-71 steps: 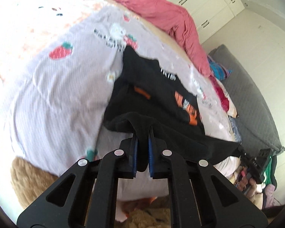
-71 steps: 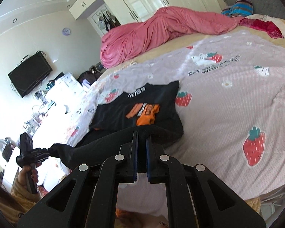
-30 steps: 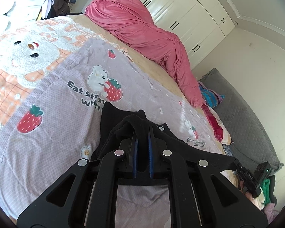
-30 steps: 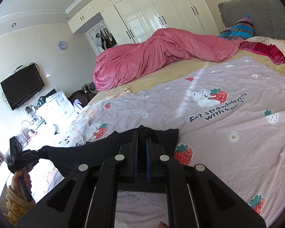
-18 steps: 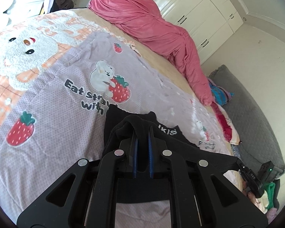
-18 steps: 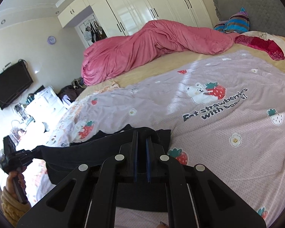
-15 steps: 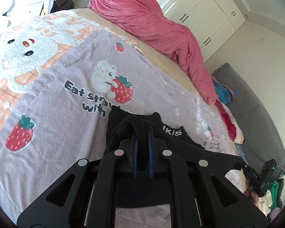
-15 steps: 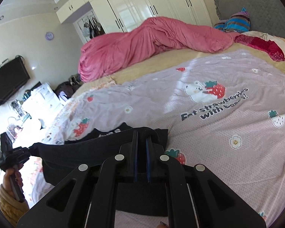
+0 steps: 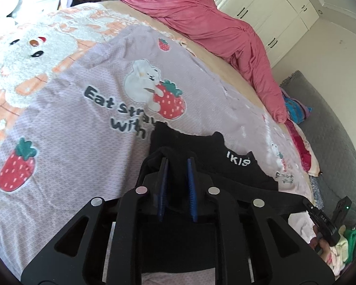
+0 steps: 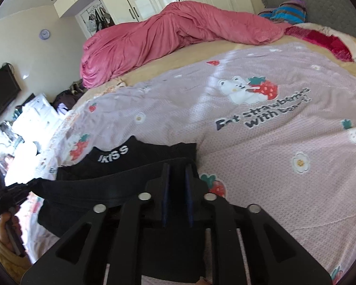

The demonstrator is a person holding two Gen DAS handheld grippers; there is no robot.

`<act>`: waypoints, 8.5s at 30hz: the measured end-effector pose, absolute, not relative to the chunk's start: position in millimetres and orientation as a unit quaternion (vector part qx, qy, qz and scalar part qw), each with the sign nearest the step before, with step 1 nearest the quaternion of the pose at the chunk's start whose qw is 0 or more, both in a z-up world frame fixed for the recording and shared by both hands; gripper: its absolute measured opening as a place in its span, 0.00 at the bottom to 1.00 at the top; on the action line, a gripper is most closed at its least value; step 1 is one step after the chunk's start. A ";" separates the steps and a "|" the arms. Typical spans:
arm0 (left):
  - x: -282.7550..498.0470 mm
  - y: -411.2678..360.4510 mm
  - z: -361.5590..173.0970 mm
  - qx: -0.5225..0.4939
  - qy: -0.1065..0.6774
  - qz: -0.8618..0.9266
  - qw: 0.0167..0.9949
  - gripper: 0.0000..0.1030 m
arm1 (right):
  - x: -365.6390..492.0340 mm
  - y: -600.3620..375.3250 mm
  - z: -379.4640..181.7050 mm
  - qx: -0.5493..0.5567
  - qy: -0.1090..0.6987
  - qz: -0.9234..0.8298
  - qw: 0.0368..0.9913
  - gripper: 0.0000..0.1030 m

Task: Fold small clothes

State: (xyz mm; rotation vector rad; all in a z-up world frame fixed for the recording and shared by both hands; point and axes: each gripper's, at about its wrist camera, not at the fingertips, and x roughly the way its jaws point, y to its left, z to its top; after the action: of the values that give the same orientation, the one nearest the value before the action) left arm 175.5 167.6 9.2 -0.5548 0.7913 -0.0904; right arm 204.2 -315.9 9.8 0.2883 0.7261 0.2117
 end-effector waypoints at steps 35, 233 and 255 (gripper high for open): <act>237.4 129.8 -5.7 -0.201 0.416 -0.071 0.884 0.17 | 259.3 -261.5 -38.3 0.066 0.422 0.102 0.898 0.20; 46.2 110.9 17.1 -0.061 0.434 0.014 0.899 0.91 | 89.3 -154.7 18.5 -0.022 0.380 0.189 0.905 0.96; 64.5 152.0 19.0 -0.107 0.415 0.042 0.902 0.91 | 99.7 -113.6 15.6 -0.056 0.383 0.217 0.896 0.96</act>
State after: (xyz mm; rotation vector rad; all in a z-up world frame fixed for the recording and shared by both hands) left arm 64.5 152.0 19.0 -0.2209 0.8586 0.0868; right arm 99.7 -113.6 15.6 -0.1161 0.7931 0.4495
